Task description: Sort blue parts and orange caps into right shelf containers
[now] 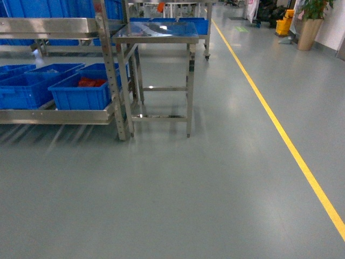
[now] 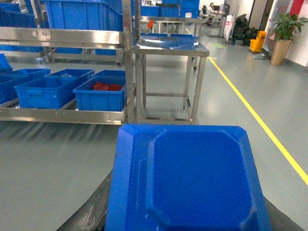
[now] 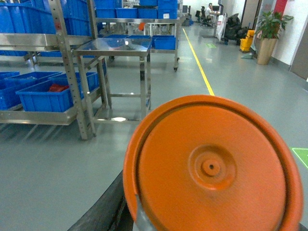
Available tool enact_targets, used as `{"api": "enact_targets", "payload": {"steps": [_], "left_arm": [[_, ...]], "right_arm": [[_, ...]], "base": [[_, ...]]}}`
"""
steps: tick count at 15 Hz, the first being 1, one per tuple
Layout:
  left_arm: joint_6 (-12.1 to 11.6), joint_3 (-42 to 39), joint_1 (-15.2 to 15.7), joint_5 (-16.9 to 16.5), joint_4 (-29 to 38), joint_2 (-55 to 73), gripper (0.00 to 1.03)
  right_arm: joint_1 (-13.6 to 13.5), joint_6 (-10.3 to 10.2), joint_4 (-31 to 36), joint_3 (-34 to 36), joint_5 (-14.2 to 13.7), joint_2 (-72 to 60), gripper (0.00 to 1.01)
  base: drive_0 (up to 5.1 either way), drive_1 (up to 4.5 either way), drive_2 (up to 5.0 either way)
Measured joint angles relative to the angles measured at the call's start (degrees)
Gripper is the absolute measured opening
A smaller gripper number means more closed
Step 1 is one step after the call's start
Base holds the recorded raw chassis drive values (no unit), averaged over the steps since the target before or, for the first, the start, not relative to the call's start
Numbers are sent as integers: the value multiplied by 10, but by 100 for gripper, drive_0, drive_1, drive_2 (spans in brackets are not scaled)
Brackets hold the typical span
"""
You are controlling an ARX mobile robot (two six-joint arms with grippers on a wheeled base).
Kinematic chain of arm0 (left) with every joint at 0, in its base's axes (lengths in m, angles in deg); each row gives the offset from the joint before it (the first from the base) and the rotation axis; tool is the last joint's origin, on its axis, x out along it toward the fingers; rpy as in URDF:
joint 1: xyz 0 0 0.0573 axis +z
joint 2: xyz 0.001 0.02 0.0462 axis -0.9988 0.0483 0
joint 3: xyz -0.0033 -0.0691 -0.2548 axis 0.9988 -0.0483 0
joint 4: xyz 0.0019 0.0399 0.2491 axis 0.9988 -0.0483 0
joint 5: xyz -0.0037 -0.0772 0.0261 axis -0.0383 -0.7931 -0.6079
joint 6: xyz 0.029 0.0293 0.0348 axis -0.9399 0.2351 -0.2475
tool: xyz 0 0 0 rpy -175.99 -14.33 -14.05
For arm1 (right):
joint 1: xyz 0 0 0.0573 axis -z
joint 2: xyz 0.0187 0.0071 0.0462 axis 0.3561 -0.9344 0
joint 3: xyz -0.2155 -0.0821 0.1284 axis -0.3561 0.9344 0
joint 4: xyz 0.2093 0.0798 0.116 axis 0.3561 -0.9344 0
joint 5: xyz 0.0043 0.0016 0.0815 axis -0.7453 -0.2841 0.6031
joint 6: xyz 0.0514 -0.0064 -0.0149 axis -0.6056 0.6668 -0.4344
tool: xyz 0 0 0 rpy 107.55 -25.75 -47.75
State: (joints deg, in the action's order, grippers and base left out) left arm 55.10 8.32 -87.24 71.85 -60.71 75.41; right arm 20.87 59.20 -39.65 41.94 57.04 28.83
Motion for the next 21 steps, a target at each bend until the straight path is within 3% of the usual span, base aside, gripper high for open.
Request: {"api": "enact_targets", "payload": {"steps": [21], "left_arm": [[0,0,0,0,1,0,42]], "right_arm": [[0,0,2,0,0,0,45]], "base": [[-3,428,-435]]}}
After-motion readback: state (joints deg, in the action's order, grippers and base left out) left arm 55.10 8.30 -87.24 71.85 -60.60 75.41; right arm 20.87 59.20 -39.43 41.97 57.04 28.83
